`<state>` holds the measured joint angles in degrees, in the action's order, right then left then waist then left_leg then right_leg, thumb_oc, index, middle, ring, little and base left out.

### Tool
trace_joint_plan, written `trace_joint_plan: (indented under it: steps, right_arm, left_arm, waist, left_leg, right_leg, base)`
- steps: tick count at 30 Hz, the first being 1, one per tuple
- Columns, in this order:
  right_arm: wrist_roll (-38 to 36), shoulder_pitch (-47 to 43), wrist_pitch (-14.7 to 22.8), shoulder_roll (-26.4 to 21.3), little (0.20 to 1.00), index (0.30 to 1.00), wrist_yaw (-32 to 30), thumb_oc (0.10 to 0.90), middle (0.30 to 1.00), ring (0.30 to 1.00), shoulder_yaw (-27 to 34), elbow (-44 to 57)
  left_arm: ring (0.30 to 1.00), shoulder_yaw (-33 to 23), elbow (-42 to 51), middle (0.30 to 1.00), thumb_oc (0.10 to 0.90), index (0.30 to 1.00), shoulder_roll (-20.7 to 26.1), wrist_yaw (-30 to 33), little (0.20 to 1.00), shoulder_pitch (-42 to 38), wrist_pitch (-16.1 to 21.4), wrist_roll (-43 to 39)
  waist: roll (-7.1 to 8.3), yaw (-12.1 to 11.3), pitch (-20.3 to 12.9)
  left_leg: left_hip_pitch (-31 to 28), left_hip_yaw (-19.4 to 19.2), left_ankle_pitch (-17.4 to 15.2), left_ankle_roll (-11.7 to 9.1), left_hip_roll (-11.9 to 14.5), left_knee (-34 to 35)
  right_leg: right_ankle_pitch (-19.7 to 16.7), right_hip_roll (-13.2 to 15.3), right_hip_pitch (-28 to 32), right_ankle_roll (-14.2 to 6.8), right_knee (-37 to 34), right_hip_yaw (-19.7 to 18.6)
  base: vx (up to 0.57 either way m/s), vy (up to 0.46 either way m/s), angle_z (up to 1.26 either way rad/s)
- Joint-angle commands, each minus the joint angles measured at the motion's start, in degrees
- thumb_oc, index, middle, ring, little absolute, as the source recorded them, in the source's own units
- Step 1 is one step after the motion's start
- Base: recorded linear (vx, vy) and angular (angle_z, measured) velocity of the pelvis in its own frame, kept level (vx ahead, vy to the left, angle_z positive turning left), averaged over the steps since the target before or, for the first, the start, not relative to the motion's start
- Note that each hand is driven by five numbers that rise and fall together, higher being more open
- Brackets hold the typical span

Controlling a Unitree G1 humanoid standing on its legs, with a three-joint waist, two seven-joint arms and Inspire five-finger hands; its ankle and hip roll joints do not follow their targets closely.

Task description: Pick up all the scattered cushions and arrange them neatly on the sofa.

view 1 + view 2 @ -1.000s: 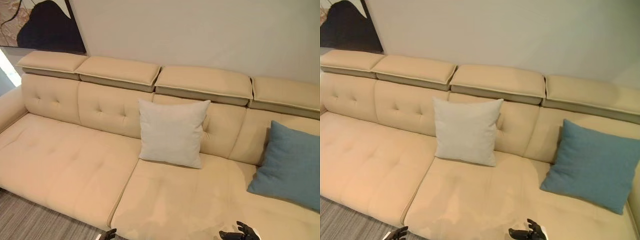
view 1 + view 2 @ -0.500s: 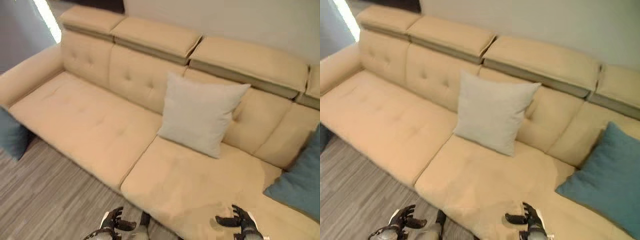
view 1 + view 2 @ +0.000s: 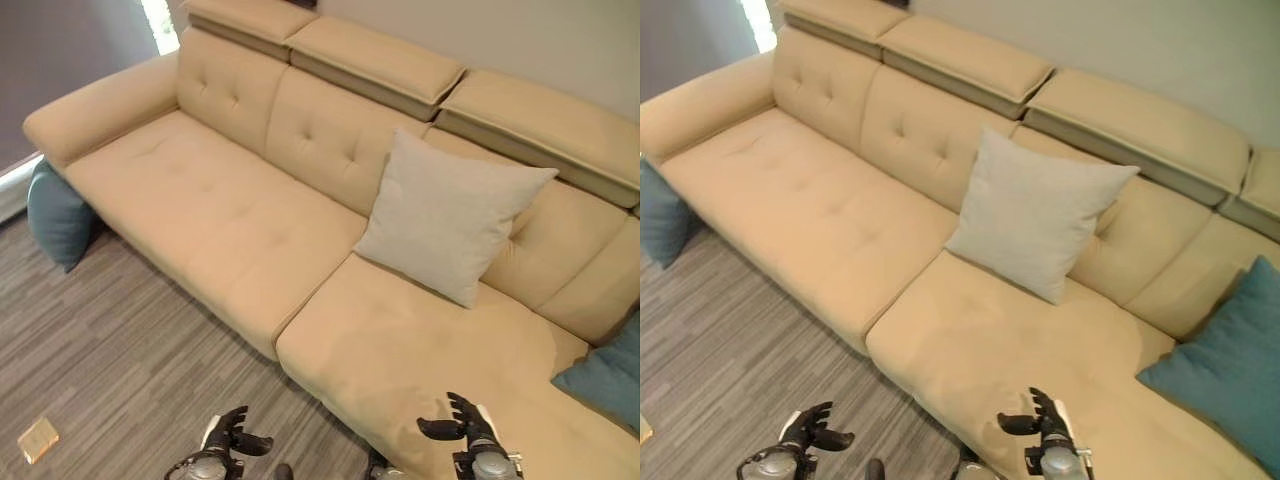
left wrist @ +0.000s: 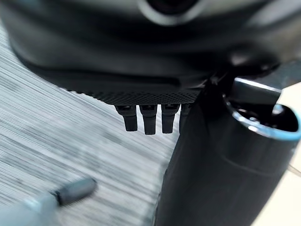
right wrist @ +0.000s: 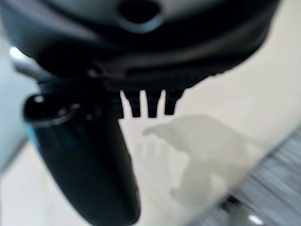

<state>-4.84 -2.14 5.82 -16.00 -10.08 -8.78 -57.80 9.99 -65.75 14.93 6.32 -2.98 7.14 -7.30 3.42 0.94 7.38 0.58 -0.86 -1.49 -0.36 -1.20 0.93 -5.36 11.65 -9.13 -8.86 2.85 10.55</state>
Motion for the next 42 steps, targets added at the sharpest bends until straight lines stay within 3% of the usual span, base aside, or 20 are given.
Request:
trace_joint_plan:
  steps: [1, 3, 6, 10, 11, 12, 13, 15, 16, 17, 18, 22, 26, 29, 33, 37, 38, 42]
  right_arm:
    - [-0.5, -1.9, 2.1, -2.6, 0.9, 0.9, -0.8, 0.8, 0.9, 0.9, 0.5, 3.4]
    - [-0.7, -1.7, 2.2, -2.4, 0.9, 0.9, -0.7, 0.8, 0.9, 0.9, 0.5, 3.4]
    - [-0.4, -1.9, 2.5, -3.0, 0.9, 0.9, -0.4, 0.8, 0.9, 0.9, -0.5, 4.9]
    - [0.2, -2.3, 2.8, -3.9, 0.9, 0.9, -0.1, 0.8, 0.9, 0.9, -1.3, 5.9]
    - [0.2, -2.5, 2.8, -4.2, 0.9, 0.9, -0.1, 0.8, 0.9, 0.9, -1.2, 6.1]
    - [0.1, -2.8, 2.6, -4.5, 0.9, 0.9, -0.4, 0.8, 0.9, 0.9, -0.9, 5.7]
    - [0.1, -2.8, 2.7, -4.5, 0.9, 0.9, -0.4, 0.8, 0.9, 0.9, -0.9, 5.7]
    - [-0.3, -2.5, 2.3, -4.1, 0.9, 0.9, -0.7, 0.8, 0.9, 0.9, -0.6, 5.3]
    - [-0.3, -2.5, 2.3, -4.1, 0.9, 0.9, -0.7, 0.8, 0.9, 0.9, -0.7, 5.3]
    - [0.1, -2.5, 2.2, -3.7, 0.9, 0.9, -0.7, 0.8, 0.9, 0.9, -0.8, 4.6]
    - [0.1, -2.6, 2.1, -3.5, 0.9, 0.9, -0.6, 0.8, 0.9, 0.9, -0.9, 4.3]
    - [0.6, -2.2, 1.8, -2.6, 0.9, 0.9, -0.3, 0.8, 0.9, 0.9, -1.0, 3.1]
    - [0.9, -2.3, 1.8, -1.9, 0.9, 0.9, 0.0, 0.8, 0.9, 0.9, -1.6, 2.6]
    - [1.6, -2.2, 1.6, -1.0, 0.9, 0.9, 0.3, 0.8, 0.9, 0.9, -2.1, 2.6]
    - [1.6, -2.0, 1.5, -0.4, 0.9, 0.9, 0.6, 0.8, 0.9, 0.9, -2.4, 2.9]
    - [1.7, -2.4, 1.2, -0.1, 0.9, 0.9, 0.8, 0.8, 0.9, 0.9, -3.2, 2.7]
    - [1.4, -2.4, 1.1, -0.3, 0.9, 0.9, 1.0, 0.8, 0.9, 0.9, -3.8, 1.9]
    - [1.4, -2.0, 0.7, -0.6, 0.9, 0.9, 1.2, 0.8, 0.9, 0.9, -3.9, 0.4]
  left_arm:
    - [0.9, -2.2, -0.1, 0.9, 0.8, 0.9, 0.6, 1.5, 0.9, 0.3, 2.7, -1.6]
    - [0.9, -2.3, -0.3, 0.9, 0.8, 0.9, 0.6, 1.5, 0.9, 0.5, 2.7, -1.7]
    - [0.9, -2.4, -1.3, 0.9, 0.8, 0.9, 0.4, 1.4, 0.9, 1.0, 2.7, -2.0]
    - [0.9, -2.3, -1.1, 0.9, 0.8, 0.9, -0.3, 1.2, 0.9, 1.0, 2.8, -2.2]
    - [0.9, -2.2, -0.7, 0.9, 0.8, 0.9, -0.4, 1.2, 0.9, 0.9, 2.8, -2.5]
    - [0.9, -2.1, -0.3, 0.9, 0.8, 0.9, -0.7, 1.2, 0.9, 0.8, 2.7, -2.7]
    - [0.9, -2.1, -0.3, 0.9, 0.8, 0.9, -0.7, 1.2, 0.9, 0.8, 2.7, -2.7]
    - [0.9, -2.3, -0.6, 0.9, 0.8, 0.9, -0.6, 1.0, 0.9, 0.9, 2.2, -2.2]
    - [0.9, -2.3, -0.6, 0.9, 0.8, 0.9, -0.6, 1.0, 0.9, 0.9, 2.2, -2.2]
    - [0.9, -2.7, -1.1, 0.9, 0.8, 0.9, -0.4, 0.9, 0.9, 1.0, 1.9, -2.1]
    - [0.9, -2.9, -1.4, 0.9, 0.8, 0.9, -0.3, 0.8, 0.9, 1.0, 1.8, -2.0]
    - [0.9, -2.7, -2.5, 0.9, 0.8, 0.9, -0.3, 0.4, 0.9, 1.6, 1.2, -0.9]
    - [0.9, -2.6, -2.4, 0.9, 0.8, 0.9, 0.1, 0.0, 0.9, 1.8, 1.0, -0.8]
    - [0.9, -3.3, -2.5, 0.9, 0.8, 0.9, 1.0, -0.3, 0.9, 2.1, 0.8, -0.7]
    - [0.9, -3.9, -2.6, 0.9, 0.8, 0.9, 2.0, -0.2, 0.9, 2.0, 0.6, -0.7]
    - [0.9, -4.3, -2.4, 0.9, 0.8, 0.9, 2.3, 0.0, 0.9, 2.0, 0.7, -1.7]
    - [0.9, -4.2, -3.2, 0.9, 0.8, 0.9, 1.9, 0.0, 0.9, 2.0, 0.7, -1.9]
    - [0.9, -3.9, -4.1, 0.9, 0.8, 0.9, 1.4, -0.2, 0.9, 1.6, 0.6, -2.1]
  waist:
    - [1.01, -1.3, -1.5]
    - [1.14, -1.4, -1.8]
    - [1.34, -2.4, -2.0]
    - [1.56, -2.2, -1.4]
    - [1.66, -2.2, -1.0]
    - [1.74, -1.5, -0.5]
    - [1.73, -1.4, -0.6]
    - [2.08, -0.5, -0.8]
    - [2.05, -0.5, -0.7]
    - [2.63, 0.0, -0.9]
    - [2.71, 0.1, -1.0]
    - [2.02, 0.1, -1.9]
    - [2.29, -0.4, -2.2]
    - [2.52, -1.6, -2.0]
    - [2.58, -1.6, -1.5]
    - [2.13, -1.0, -0.9]
    - [2.05, -0.2, -0.4]
    - [2.15, 1.3, 0.3]
  left_leg:
    - [4.0, 6.2, -1.3, -0.1, -1.3, -0.6]
    - [4.6, 7.2, -0.7, -0.3, -1.7, -0.6]
    - [6.5, 11.6, 1.0, -1.4, -2.5, -0.7]
    - [9.7, 13.7, 1.8, -3.1, -3.8, -3.8]
    - [11.1, 12.4, 2.0, -3.4, -3.7, -5.2]
    - [12.4, 6.5, 1.4, -3.0, -2.4, -7.1]
    - [12.6, 6.5, 1.5, -3.0, -2.4, -7.1]
    - [12.9, -2.8, 0.5, -2.1, 0.5, -9.2]
    - [13.0, -2.8, 0.4, -2.2, 0.5, -9.4]
    - [12.6, -5.7, -1.4, -1.8, 1.4, -11.8]
    - [12.1, -6.2, -2.1, -1.8, 1.7, -12.2]
    - [8.0, -5.2, -2.3, -1.6, 1.7, -7.1]
    - [8.5, -3.6, -1.8, -0.9, 0.4, -6.5]
    - [7.9, -2.3, -2.8, 0.3, -1.1, -6.3]
    - [7.0, -0.4, -3.5, 1.0, -2.1, -6.4]
    - [4.2, 2.1, -3.7, 1.4, -2.3, -4.5]
    - [0.8, 4.6, -4.4, 1.5, -3.3, -2.8]
    - [-3.5, 8.3, -5.8, 1.1, -4.4, -2.1]
  right_leg:
    - [4.2, -7.8, 1.5, 0.4, 0.1, -11.3]
    - [4.8, -8.5, 2.0, 0.8, 0.0, -13.3]
    - [6.9, -10.5, 3.4, 2.5, 0.1, -15.6]
    - [7.3, -10.8, 5.1, 3.5, -2.5, -14.5]
    - [7.2, -10.6, 5.3, 3.5, -3.2, -13.6]
    - [6.8, -9.9, 6.4, 3.1, -4.6, -10.6]
    - [6.7, -9.9, 6.2, 3.1, -4.6, -10.5]
    - [5.5, -8.4, 7.0, 3.1, -6.7, -5.7]
    - [5.5, -8.4, 7.1, 3.1, -6.7, -5.6]
    - [4.9, -7.2, 6.9, 3.0, -7.1, -2.9]
    - [4.8, -6.9, 6.9, 3.1, -7.1, -2.1]
    - [5.4, -6.7, 7.5, 2.6, -6.0, 0.4]
    - [6.2, -5.8, 7.1, 2.3, -4.0, 1.0]
    - [8.2, -4.2, 6.6, 1.9, 1.4, 1.2]
    - [7.6, -3.8, 4.3, 1.8, 7.3, -0.3]
    - [6.6, -7.0, -0.7, 2.4, 10.7, -3.1]
    - [5.3, -9.2, -4.1, 2.7, 7.3, -3.3]
    - [3.2, -11.0, -6.8, 2.0, 4.2, -3.3]
  base:
    - [-0.06, -0.057, 0.5]
    - [-0.03, -0.053, 0.88]
    - [-0.04, -0.146, 0.97]
    - [-0.08, -0.155, 1.55]
    - [-0.14, -0.148, 0.8]
    - [-0.1, -0.086, 0.73]
    - [-0.1, -0.061, 1.2]
    - [-0.09, -0.027, 1.53]
    - [-0.09, -0.009, 1.02]
    - [-0.05, 0.02, 0.62]
    - [-0.05, 0.02, 0.93]
    - [0.08, 0.12, 0.76]
    - [0.08, 0.141, 0.29]
    - [0.1, 0.175, 0.18]
    - [0.13, 0.126, 0.27]
    - [0.24, 0.073, 0.32]
    - [0.32, 0.042, 0.35]
    - [0.39, 0.021, 0.4]
